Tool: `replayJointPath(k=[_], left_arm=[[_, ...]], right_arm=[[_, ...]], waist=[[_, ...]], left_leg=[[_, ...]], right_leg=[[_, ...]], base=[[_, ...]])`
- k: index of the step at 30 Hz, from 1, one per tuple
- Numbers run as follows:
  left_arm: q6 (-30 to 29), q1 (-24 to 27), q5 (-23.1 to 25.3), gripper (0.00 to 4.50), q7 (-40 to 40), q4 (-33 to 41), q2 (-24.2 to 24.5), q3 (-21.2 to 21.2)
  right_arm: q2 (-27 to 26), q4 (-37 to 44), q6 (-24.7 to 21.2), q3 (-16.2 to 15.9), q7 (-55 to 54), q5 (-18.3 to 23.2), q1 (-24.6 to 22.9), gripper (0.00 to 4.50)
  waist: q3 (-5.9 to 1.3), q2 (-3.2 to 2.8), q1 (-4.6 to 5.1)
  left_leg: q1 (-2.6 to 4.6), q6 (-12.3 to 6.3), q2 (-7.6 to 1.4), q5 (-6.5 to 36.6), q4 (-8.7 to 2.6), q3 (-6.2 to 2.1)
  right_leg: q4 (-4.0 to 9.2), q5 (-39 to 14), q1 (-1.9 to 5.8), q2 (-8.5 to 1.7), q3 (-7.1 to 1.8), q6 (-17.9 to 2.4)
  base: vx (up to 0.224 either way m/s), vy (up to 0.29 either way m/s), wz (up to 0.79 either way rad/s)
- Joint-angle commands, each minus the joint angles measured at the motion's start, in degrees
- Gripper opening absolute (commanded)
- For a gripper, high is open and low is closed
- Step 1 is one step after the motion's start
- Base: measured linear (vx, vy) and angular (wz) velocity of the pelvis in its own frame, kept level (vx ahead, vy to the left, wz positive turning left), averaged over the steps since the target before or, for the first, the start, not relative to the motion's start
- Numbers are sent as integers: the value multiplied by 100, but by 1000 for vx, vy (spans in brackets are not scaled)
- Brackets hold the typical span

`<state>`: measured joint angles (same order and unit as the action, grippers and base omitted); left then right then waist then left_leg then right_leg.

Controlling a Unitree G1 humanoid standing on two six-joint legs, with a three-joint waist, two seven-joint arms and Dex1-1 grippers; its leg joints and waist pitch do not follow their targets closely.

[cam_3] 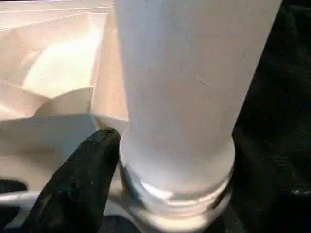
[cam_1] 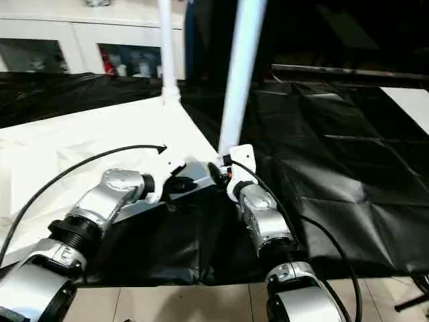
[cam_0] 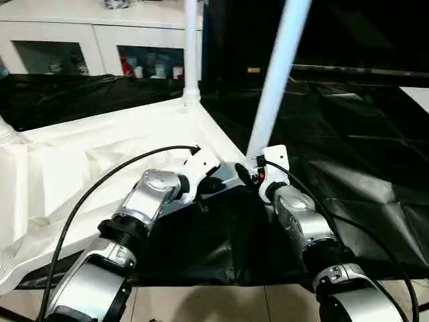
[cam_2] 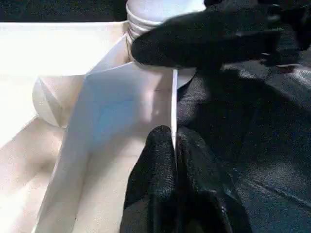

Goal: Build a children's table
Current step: Rotate leg to tighten

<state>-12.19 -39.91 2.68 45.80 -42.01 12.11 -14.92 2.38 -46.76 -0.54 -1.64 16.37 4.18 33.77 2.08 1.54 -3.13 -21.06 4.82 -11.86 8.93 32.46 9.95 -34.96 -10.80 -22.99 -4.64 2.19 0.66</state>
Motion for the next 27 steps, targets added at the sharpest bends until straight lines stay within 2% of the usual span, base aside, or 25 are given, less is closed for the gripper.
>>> replayJointPath(k=[1,3,7,10,14,17,21,25,27], left_arm=[[233,123,-79,0,49,-102,59,159],[367,212,-160,0,443,11,249,142],[477,361,-292,0,1017,223,514,113],[576,472,-373,0,1422,372,715,69],[616,694,-572,0,2209,759,1056,-7],[513,762,-664,0,2418,909,1130,-1],[411,845,-737,0,2576,1080,1164,-10],[287,930,-768,0,2652,1254,1183,-18],[279,947,-765,0,2662,1273,1183,-18]], right_arm=[[104,74,-61,-125,481,57,32,384],[440,367,-108,-330,1205,35,-35,384],[933,713,-197,-666,1994,-134,-176,384],[1213,980,-268,-781,2536,-118,-301,384],[1620,1623,-397,-910,3420,126,-519,384],[1702,1819,-453,-962,3652,219,-584,384],[1761,1969,-498,-1081,3875,230,-664,384],[1728,2111,-674,-1046,4047,312,-748,384],[1723,2130,-682,-1040,4088,331,-754,384]], waist=[[-282,25,-8],[-284,60,0],[-294,47,-1],[-295,42,-19],[-306,33,-38],[-288,28,-43],[-274,45,-50],[-276,67,-52],[-283,67,-55]], left_leg=[[37,8,-60,1941,-389,3],[7,-70,-57,1836,-379,9],[-7,-169,-63,1553,-356,21],[10,-205,-80,1437,-346,29],[17,-315,-102,1248,-336,37],[34,-274,-101,1400,-347,46],[40,-179,-111,1548,-360,38],[33,-180,-105,1469,-358,37],[33,-202,-101,1376,-348,42]], right_leg=[[518,-1856,202,-245,-159,-867],[517,-1767,233,-245,-155,-888],[479,-1420,250,-248,-163,-990],[453,-1182,251,-238,-168,-1112],[392,-694,260,-233,-170,-1268],[411,-912,242,-233,-167,-1305],[433,-1251,231,-251,-177,-1223],[431,-1256,232,-248,-179,-1175],[415,-1099,233,-241,-179,-1211]], base=[[0,0,0],[0,0,0],[0,0,0],[0,0,0],[0,0,0],[0,0,0],[0,0,0],[0,0,0],[0,0,0]])
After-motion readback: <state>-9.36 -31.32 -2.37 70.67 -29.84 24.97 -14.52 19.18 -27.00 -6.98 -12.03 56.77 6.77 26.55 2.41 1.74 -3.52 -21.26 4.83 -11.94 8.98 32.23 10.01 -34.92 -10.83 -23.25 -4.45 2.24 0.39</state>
